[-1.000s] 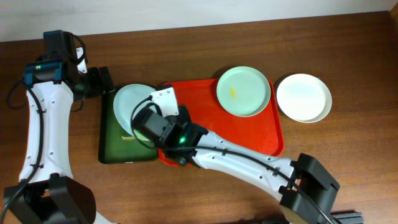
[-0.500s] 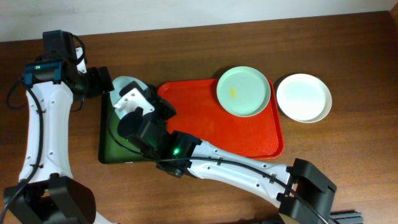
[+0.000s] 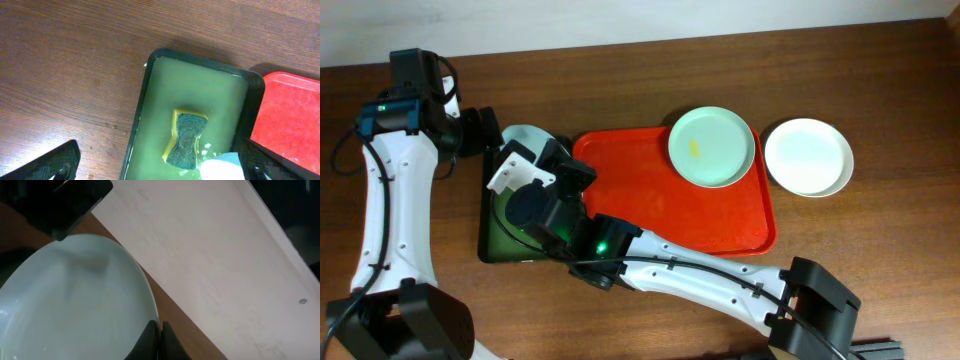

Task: Clean dirty plates on tray and stack at the side
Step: 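Carry pale blue plate right and stack it on the white plate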

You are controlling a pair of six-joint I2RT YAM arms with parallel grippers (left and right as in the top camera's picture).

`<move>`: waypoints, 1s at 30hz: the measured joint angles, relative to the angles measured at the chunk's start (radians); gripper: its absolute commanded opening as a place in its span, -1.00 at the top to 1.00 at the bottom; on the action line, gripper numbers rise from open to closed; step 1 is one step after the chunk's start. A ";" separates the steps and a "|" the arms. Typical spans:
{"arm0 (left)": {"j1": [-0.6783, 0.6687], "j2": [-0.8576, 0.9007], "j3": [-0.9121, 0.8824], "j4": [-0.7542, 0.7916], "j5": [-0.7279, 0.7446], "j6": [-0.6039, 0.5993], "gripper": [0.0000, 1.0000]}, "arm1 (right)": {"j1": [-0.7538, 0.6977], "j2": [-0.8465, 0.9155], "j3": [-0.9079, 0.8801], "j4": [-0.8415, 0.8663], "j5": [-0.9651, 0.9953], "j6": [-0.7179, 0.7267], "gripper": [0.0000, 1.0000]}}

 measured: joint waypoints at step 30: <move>0.000 0.000 0.000 0.000 0.000 0.000 -0.98 | -0.009 0.000 0.000 0.055 0.012 -0.252 0.92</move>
